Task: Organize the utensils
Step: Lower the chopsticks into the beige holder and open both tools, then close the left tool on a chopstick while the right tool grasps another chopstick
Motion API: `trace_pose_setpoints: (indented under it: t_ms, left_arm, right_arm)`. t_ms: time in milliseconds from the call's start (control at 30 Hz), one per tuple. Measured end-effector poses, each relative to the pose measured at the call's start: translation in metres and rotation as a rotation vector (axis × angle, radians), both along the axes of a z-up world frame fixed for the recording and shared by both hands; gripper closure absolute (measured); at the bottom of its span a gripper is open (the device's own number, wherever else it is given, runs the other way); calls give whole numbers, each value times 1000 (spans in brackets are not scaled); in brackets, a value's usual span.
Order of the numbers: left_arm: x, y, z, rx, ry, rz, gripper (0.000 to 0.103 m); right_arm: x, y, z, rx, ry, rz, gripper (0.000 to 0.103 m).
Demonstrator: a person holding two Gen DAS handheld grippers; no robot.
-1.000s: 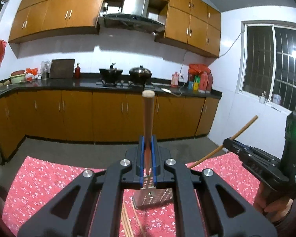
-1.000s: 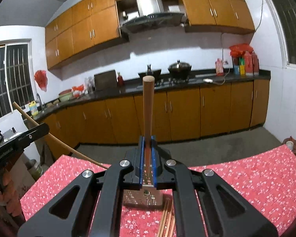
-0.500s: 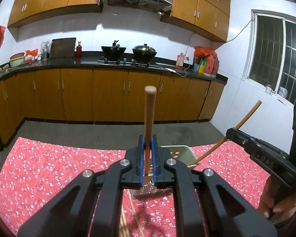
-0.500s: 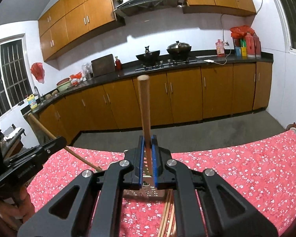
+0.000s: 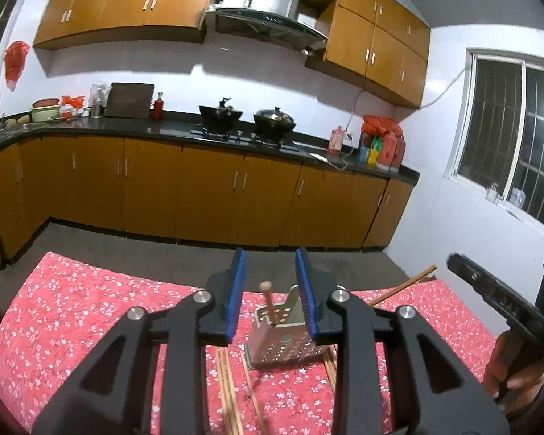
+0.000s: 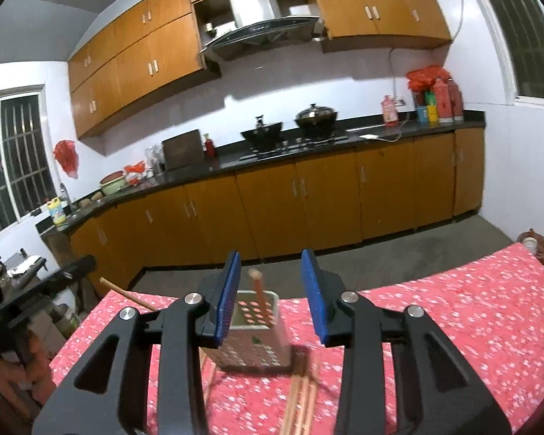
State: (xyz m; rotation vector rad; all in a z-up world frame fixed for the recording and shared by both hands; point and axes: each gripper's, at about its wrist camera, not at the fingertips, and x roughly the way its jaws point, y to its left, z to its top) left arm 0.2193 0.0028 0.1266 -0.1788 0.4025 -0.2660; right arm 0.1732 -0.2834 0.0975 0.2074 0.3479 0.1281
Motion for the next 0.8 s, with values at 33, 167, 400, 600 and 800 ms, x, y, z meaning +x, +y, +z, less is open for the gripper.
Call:
trace_pose_setpoints:
  t_ms: [33, 167, 400, 600, 800]
  left_arm:
    - [-6, 7, -2, -6, -1, 13, 73]
    - [-21, 29, -23, 6, 32, 74, 72]
    - [-20, 41, -99, 80, 231, 101, 72]
    - [-24, 32, -155, 119, 357, 54, 72]
    - [-28, 21, -182, 141, 416, 10, 72]
  right_arm:
    - [-2, -3, -5, -5, 10, -9, 67]
    - [-3, -13, -47, -50, 135, -57, 67]
    - [14, 7, -152, -76, 438, 33, 83]
    - [11, 23, -196, -71, 529, 65, 85]
    - [15, 25, -203, -96, 544, 60, 87]
